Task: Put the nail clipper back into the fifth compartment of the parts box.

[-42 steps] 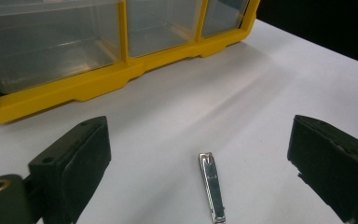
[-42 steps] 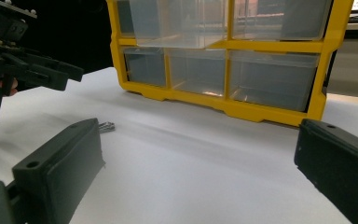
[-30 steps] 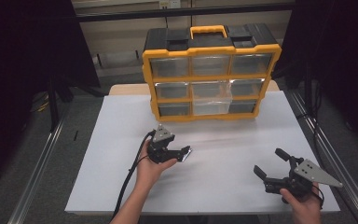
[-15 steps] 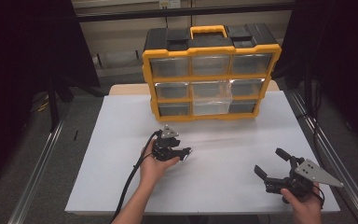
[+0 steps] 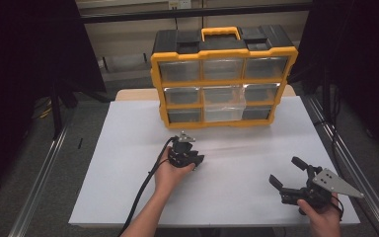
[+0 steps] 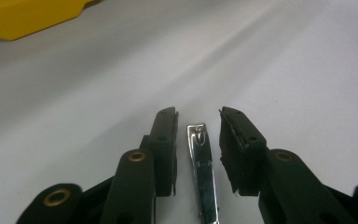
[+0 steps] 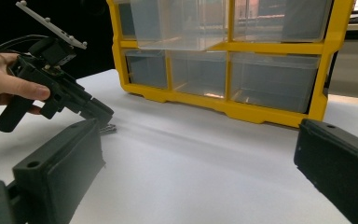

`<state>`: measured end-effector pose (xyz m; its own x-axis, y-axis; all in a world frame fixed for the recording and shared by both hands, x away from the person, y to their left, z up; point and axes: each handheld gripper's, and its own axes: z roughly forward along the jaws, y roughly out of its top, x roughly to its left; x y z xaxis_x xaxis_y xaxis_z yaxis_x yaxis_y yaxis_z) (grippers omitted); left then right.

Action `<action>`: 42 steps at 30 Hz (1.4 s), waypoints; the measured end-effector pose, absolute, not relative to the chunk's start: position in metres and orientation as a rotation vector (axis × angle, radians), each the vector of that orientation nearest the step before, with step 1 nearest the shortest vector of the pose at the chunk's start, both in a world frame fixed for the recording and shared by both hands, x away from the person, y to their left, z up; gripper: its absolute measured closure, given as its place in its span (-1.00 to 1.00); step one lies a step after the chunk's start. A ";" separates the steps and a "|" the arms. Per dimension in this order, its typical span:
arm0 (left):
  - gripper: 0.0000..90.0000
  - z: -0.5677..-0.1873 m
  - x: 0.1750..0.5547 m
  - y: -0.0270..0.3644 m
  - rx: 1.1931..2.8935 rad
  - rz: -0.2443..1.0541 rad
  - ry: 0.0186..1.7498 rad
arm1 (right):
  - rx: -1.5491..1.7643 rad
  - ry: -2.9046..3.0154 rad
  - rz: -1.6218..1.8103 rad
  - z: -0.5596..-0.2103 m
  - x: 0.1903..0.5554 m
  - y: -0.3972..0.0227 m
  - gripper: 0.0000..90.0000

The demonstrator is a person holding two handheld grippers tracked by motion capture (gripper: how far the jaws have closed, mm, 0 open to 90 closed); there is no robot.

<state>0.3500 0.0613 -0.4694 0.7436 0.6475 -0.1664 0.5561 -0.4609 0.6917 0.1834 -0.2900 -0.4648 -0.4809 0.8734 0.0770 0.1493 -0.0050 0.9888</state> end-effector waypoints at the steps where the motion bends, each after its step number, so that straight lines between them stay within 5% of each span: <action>1: 0.52 -0.469 0.350 0.059 2.189 0.157 0.913 | 1.066 1.672 1.538 -0.465 0.183 -0.290 -0.99; 12: 0.76 -0.475 0.349 0.053 2.234 0.173 0.956 | 1.067 1.674 1.551 -0.465 0.184 -0.291 -0.99; 42: 0.79 -0.452 0.342 0.083 1.956 0.137 0.954 | 1.070 1.670 1.554 -0.465 0.183 -0.292 -0.99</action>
